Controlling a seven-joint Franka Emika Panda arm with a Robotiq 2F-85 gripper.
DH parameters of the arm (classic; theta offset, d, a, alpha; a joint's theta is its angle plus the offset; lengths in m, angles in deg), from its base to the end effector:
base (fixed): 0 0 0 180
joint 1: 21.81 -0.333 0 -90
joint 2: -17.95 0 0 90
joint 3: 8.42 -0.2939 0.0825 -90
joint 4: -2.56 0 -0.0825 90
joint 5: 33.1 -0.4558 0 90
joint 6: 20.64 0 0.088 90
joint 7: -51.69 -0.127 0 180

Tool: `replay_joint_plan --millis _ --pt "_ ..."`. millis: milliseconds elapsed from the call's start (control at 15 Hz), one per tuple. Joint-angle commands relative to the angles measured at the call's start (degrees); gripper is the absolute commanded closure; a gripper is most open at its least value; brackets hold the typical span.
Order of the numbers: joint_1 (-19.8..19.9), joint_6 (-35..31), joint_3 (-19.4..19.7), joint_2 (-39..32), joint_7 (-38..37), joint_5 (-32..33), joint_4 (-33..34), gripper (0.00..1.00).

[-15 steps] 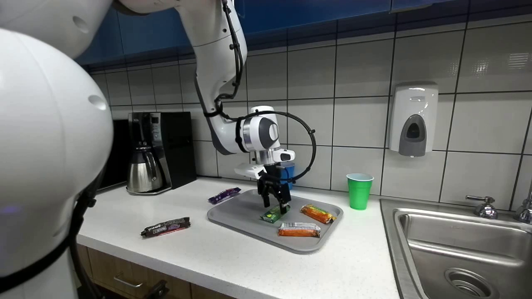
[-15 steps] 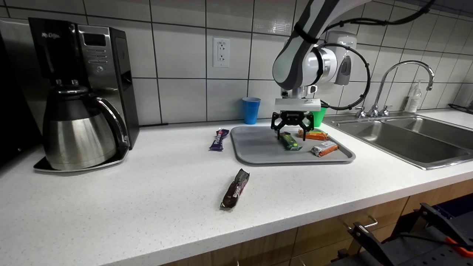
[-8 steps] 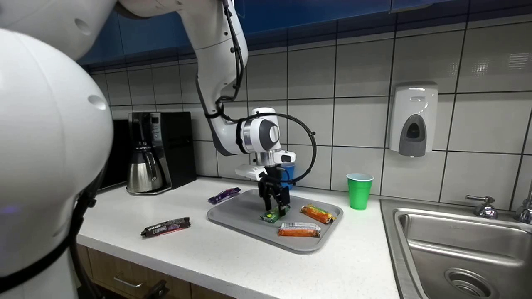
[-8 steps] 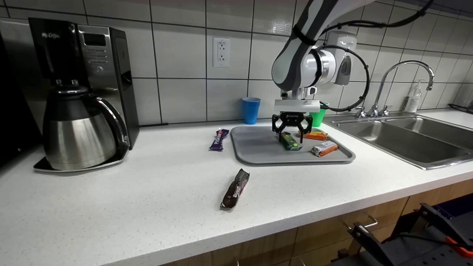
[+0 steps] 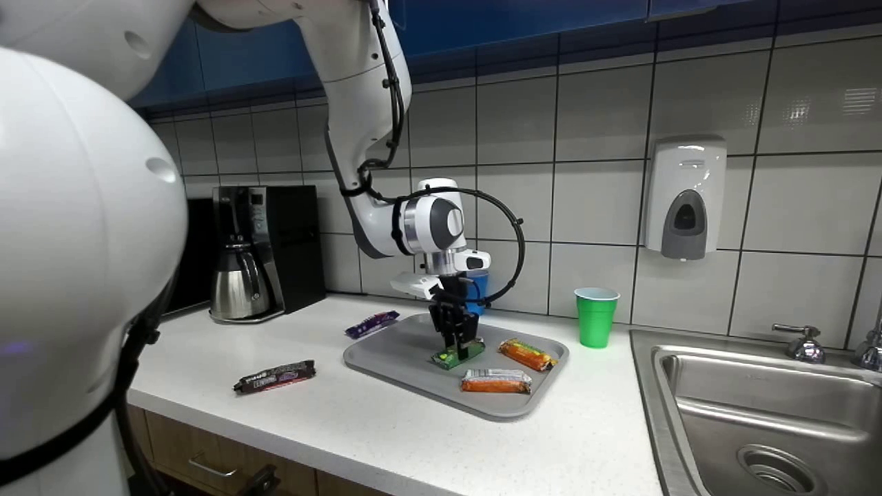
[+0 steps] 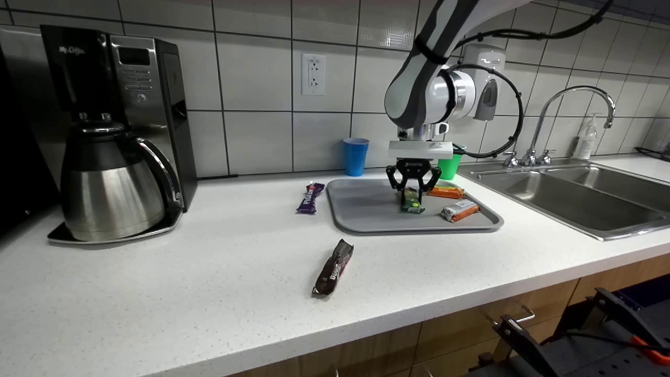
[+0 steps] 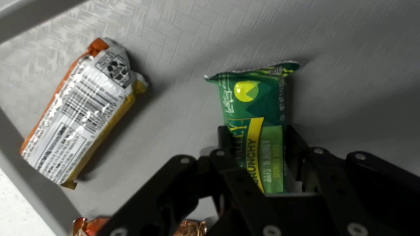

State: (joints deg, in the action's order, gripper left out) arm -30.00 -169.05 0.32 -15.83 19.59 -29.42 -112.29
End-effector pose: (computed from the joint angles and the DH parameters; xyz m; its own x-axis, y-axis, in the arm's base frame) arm 0.6289 -0.0125 0.0621 0.8824 -0.4668 0.0593 -0.4705 -0.8765 0.1020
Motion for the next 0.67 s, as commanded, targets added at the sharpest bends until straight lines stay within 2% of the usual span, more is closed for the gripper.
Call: replay_joint_plan --millis 0,600 --pt "0.7 0.8 -0.4 1.2 2.2 -1.3 0.1 0.83" --pt "-1.2 0.7 0.4 6.4 0.1 -0.1 -3.5 0.83"
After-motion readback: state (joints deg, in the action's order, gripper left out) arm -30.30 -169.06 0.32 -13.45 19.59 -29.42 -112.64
